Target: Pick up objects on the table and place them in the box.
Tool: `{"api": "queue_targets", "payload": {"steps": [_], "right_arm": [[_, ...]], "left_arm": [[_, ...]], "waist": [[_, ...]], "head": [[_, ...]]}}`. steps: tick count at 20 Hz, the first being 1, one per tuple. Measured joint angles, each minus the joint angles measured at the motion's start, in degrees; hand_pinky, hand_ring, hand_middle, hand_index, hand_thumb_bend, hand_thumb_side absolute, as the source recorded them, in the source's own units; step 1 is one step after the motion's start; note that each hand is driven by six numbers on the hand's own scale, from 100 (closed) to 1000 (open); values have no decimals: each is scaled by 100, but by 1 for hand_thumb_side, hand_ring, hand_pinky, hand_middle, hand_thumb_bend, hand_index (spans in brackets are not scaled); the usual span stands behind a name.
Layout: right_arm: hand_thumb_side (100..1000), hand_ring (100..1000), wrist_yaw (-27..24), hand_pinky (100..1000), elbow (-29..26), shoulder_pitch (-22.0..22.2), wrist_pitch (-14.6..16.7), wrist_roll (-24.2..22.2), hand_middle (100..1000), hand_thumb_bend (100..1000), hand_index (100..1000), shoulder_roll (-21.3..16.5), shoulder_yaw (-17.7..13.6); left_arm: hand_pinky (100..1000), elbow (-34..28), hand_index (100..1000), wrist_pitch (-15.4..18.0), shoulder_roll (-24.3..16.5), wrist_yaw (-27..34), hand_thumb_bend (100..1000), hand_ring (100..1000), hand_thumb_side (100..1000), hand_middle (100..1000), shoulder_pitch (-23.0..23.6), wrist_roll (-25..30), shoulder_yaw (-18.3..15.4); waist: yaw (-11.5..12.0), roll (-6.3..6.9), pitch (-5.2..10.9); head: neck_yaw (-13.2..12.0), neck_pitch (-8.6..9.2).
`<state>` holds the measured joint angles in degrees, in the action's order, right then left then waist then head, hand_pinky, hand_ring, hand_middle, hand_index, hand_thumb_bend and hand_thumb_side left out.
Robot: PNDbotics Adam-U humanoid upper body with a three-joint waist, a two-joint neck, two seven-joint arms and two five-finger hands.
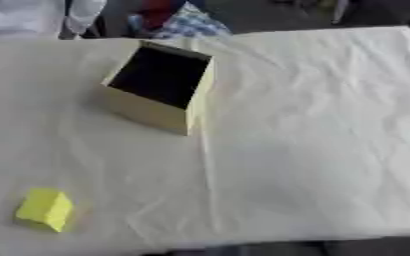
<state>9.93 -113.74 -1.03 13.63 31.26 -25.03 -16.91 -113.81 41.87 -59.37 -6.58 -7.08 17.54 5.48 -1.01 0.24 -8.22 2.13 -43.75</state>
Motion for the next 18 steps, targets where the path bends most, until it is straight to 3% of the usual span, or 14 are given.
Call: {"api": "queue_targets", "payload": {"steps": [9,18], "right_arm": [[874,666,0,600,0,-4,-10,-15,517,100,697,0,2],[877,666,-2,599,0,-25,-15,-38,516,100,696,0,5]], "left_arm": [[801,0,890,-163,-1,-130,100,854,728,854,-97,335,117],[869,0,916,-844,-7,-635,100,909,885,899,-461,947,432]], "waist": [[-36,4,-25],[-86,25,-27]], "head": [[1,0],[-3,0]]}}
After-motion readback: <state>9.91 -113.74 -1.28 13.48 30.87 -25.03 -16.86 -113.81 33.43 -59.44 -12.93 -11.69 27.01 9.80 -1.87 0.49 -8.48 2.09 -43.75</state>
